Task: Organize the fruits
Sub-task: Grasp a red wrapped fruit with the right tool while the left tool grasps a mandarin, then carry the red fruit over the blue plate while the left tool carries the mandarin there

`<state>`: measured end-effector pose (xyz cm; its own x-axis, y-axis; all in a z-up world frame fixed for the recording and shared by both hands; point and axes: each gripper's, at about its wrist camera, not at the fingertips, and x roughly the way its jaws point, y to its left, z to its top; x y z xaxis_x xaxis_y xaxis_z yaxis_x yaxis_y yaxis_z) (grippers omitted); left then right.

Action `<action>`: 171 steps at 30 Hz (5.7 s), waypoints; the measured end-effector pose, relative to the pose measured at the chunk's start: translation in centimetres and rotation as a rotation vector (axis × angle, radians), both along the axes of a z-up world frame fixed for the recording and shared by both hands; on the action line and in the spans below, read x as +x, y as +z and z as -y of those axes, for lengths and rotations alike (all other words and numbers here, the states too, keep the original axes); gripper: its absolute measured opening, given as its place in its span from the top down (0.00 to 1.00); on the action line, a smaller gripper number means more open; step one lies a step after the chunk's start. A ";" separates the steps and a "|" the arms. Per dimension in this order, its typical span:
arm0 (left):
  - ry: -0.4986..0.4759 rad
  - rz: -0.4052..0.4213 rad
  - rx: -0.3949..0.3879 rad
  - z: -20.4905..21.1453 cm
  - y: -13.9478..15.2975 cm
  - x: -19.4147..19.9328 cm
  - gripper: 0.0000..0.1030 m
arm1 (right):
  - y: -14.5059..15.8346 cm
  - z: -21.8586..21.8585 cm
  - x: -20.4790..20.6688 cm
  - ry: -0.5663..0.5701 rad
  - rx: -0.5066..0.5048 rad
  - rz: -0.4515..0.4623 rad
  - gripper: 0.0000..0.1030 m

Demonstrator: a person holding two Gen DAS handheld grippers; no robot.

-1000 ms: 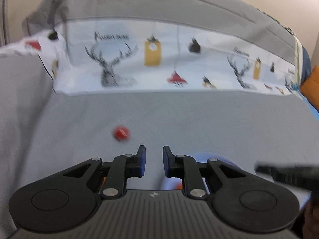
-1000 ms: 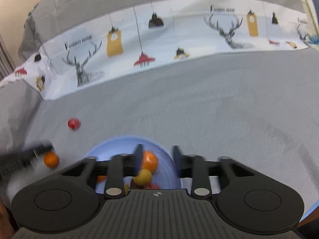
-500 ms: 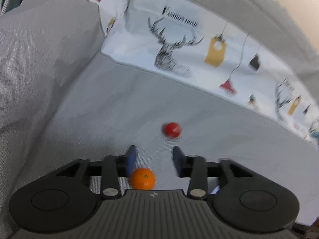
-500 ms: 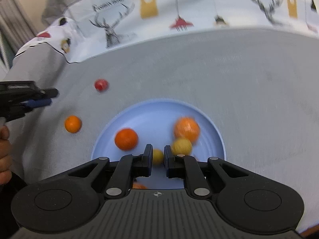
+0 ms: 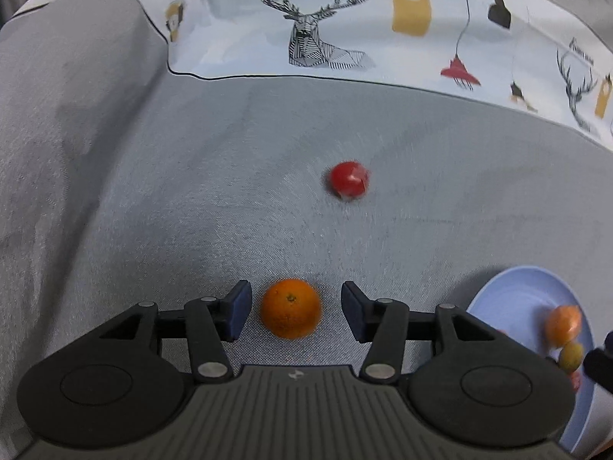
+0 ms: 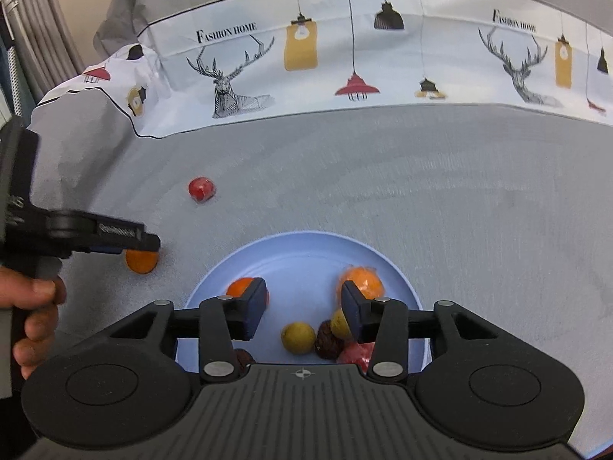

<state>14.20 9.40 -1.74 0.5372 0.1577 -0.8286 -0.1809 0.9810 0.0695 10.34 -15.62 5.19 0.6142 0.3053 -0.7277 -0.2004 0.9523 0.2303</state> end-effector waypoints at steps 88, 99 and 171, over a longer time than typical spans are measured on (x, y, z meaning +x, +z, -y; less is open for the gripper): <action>-0.196 0.220 0.008 6.8 1.7 -10.0 0.62 | 3.4 4.5 -3.2 -0.067 0.031 0.124 0.67; -0.249 0.208 0.013 7.9 0.6 -8.7 0.62 | 1.4 3.7 -2.2 -0.014 -0.016 0.079 0.67; -0.465 0.201 0.014 11.1 -0.7 -9.3 0.62 | -0.7 1.8 -2.1 0.114 -0.082 -0.010 0.67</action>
